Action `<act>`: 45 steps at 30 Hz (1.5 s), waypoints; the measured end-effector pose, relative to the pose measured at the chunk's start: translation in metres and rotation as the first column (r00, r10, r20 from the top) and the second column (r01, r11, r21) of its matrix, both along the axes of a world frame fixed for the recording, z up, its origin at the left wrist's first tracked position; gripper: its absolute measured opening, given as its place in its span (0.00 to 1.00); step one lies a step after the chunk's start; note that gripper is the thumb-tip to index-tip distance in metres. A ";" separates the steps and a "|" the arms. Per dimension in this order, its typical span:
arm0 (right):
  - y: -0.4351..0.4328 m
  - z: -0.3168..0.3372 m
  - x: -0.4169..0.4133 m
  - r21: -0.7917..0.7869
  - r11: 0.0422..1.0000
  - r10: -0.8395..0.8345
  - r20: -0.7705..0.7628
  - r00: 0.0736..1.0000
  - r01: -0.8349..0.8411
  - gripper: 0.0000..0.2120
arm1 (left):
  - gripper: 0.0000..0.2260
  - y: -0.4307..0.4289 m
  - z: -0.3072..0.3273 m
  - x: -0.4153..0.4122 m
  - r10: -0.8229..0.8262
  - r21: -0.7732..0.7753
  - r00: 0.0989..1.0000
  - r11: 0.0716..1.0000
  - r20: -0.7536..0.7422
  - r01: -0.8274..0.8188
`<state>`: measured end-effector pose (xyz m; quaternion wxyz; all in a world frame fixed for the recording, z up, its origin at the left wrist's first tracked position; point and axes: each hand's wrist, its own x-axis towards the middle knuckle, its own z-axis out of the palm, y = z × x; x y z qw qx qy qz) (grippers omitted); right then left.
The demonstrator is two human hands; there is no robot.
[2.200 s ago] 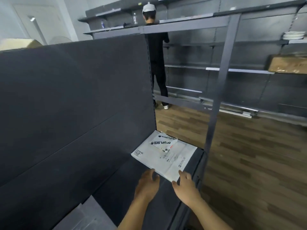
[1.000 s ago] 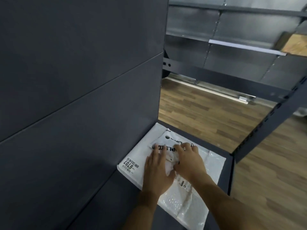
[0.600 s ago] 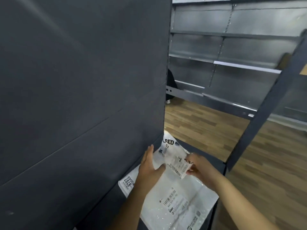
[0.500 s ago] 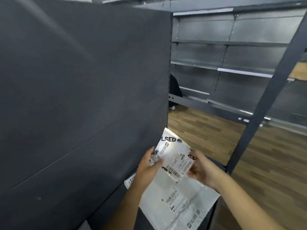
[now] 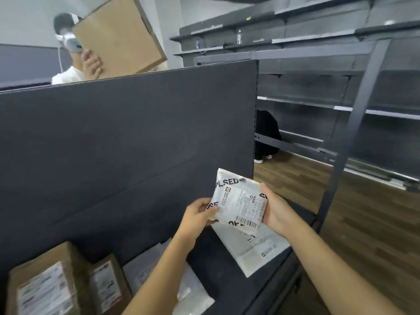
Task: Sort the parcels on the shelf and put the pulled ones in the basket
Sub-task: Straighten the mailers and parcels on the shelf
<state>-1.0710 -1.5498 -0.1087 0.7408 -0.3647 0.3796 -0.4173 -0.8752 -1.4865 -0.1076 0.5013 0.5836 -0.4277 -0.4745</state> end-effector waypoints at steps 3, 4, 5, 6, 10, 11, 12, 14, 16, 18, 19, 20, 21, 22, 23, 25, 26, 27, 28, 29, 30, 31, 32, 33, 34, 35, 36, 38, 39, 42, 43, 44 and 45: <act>0.020 0.007 0.005 -0.082 0.996 0.012 -0.091 0.996 -0.019 0.17 | 0.09 0.031 0.004 0.007 -0.028 0.036 0.998 0.999 0.062 0.026; 0.025 0.011 0.007 -0.103 0.995 -0.002 -0.128 0.992 -0.011 0.16 | 0.10 0.039 0.007 0.009 -0.053 0.057 0.996 0.997 0.078 0.048; 0.029 0.016 0.010 -0.135 0.991 -0.027 -0.171 0.985 0.004 0.15 | 0.11 0.045 0.010 0.013 -0.075 0.076 0.992 0.995 0.097 0.068; 0.033 0.024 0.013 -0.184 0.983 -0.054 -0.224 0.973 0.012 0.12 | 0.13 0.052 0.015 0.016 -0.089 0.088 0.991 0.993 0.100 0.080; 0.045 0.067 0.028 -0.431 0.883 -0.094 -0.554 0.827 -0.188 0.07 | 0.16 0.070 0.045 0.034 -0.047 0.040 0.993 0.998 -0.113 0.052; 0.050 0.080 0.034 -0.461 0.843 -0.080 -0.617 0.783 -0.277 0.08 | 0.15 0.074 0.053 0.039 -0.079 0.033 0.990 0.996 -0.119 0.083; 0.054 0.093 0.042 -0.475 0.800 -0.059 -0.670 0.740 -0.366 0.09 | 0.14 0.079 0.061 0.043 -0.126 0.031 0.988 0.991 -0.085 0.129; 0.059 0.112 0.060 -0.482 0.721 -0.044 -0.749 0.661 -0.499 0.12 | 0.11 0.089 0.068 0.048 -0.193 0.015 0.981 0.981 0.014 0.193; 0.060 0.122 0.075 -0.515 0.673 -0.092 -0.770 0.631 -0.531 0.16 | 0.10 0.099 0.067 0.055 -0.132 -0.042 0.991 0.990 0.030 0.133; 0.060 0.125 0.084 -0.550 0.704 -0.118 -0.713 0.691 -0.448 0.21 | 0.10 0.107 0.064 0.064 0.019 -0.110 0.999 0.994 -0.049 -0.024; 0.061 0.121 0.087 -0.561 0.739 -0.120 -0.655 0.746 -0.373 0.22 | 0.10 0.110 0.061 0.070 0.100 -0.127 0.987 0.985 -0.122 -0.116; 0.064 0.116 0.088 -0.558 0.783 -0.122 -0.571 0.812 -0.276 0.23 | 0.09 0.113 0.058 0.076 0.168 -0.131 0.968 0.972 -0.188 -0.195; 0.067 0.109 0.090 -0.527 0.828 -0.116 -0.491 0.863 -0.189 0.23 | 0.09 0.114 0.055 0.081 0.223 -0.130 0.946 0.957 -0.235 -0.258; 0.070 0.098 0.092 -0.483 0.863 -0.096 -0.440 0.893 -0.146 0.23 | 0.08 0.116 0.052 0.086 0.263 -0.127 0.926 0.944 -0.270 -0.305; 0.074 0.087 0.095 -0.440 0.883 -0.048 -0.427 0.903 -0.161 0.23 | 0.07 0.117 0.051 0.089 0.291 -0.123 0.909 0.933 -0.298 -0.339; 0.084 0.068 0.103 -0.372 0.888 0.092 -0.430 0.898 -0.270 0.20 | 0.06 0.118 0.051 0.091 0.329 -0.114 0.881 0.915 -0.339 -0.386; 0.088 0.062 0.108 -0.360 0.884 0.138 -0.411 0.901 -0.299 0.17 | 0.06 0.119 0.051 0.092 0.337 -0.115 0.872 0.910 -0.356 -0.399; 0.091 0.058 0.114 -0.359 0.884 0.153 -0.382 0.912 -0.299 0.14 | 0.06 0.119 0.051 0.092 0.337 -0.119 0.867 0.907 -0.366 -0.403; 0.093 0.058 0.119 -0.365 0.888 0.145 -0.355 0.923 -0.280 0.12 | 0.06 0.119 0.052 0.092 0.334 -0.122 0.868 0.908 -0.368 -0.401; 0.094 0.057 0.124 -0.370 0.892 0.131 -0.338 0.932 -0.260 0.11 | 0.05 0.119 0.051 0.092 0.331 -0.121 0.870 0.910 -0.366 -0.397; 0.094 0.057 0.127 -0.377 0.892 0.120 -0.332 0.936 -0.248 0.11 | 0.05 0.120 0.050 0.094 0.332 -0.114 0.869 0.911 -0.368 -0.396; 0.094 0.057 0.130 -0.386 0.889 0.114 -0.335 0.935 -0.247 0.11 | 0.04 0.122 0.048 0.095 0.335 -0.102 0.865 0.912 -0.373 -0.397; 0.094 0.056 0.133 -0.397 0.882 0.114 -0.344 0.932 -0.254 0.10 | 0.04 0.124 0.046 0.098 0.341 -0.088 0.864 0.913 -0.372 -0.398; 0.094 0.054 0.135 -0.403 0.876 0.119 -0.354 0.928 -0.266 0.09 | 0.03 0.126 0.042 0.101 0.350 -0.073 0.864 0.914 -0.362 -0.400; 0.094 0.051 0.137 -0.406 0.870 0.124 -0.368 0.922 -0.279 0.08 | 0.03 0.127 0.039 0.103 0.360 -0.056 0.866 0.914 -0.346 -0.402; 0.095 0.049 0.139 -0.403 0.869 0.127 -0.379 0.917 -0.287 0.08 | 0.03 0.129 0.034 0.106 0.368 -0.041 0.868 0.914 -0.333 -0.404; 0.096 0.045 0.141 -0.397 0.870 0.130 -0.388 0.912 -0.293 0.08 | 0.03 0.131 0.029 0.108 0.375 -0.028 0.868 0.914 -0.327 -0.405; 0.096 0.036 0.146 -0.380 0.879 0.130 -0.390 0.911 -0.289 0.08 | 0.04 0.132 0.022 0.112 0.386 -0.006 0.865 0.912 -0.319 -0.409; 0.096 0.032 0.149 -0.375 0.883 0.126 -0.392 0.911 -0.283 0.09 | 0.05 0.132 0.019 0.115 0.394 0.009 0.865 0.911 -0.311 -0.412; 0.092 0.021 0.159 -0.348 0.904 0.097 -0.401 0.911 -0.249 0.09 | 0.07 0.132 0.011 0.123 0.420 0.069 0.872 0.907 -0.253 -0.416; 0.091 0.018 0.162 -0.338 0.911 0.086 -0.406 0.910 -0.237 0.09 | 0.07 0.130 0.006 0.126 0.430 0.092 0.877 0.903 -0.217 -0.420; 0.089 0.013 0.166 -0.326 0.917 0.077 -0.418 0.905 -0.229 0.08 | 0.08 0.128 0.001 0.128 0.440 0.116 0.882 0.897 -0.169 -0.426; 0.088 0.008 0.169 -0.310 0.925 0.072 -0.430 0.900 -0.222 0.08 | 0.10 0.125 -0.006 0.130 0.452 0.144 0.886 0.888 -0.104 -0.436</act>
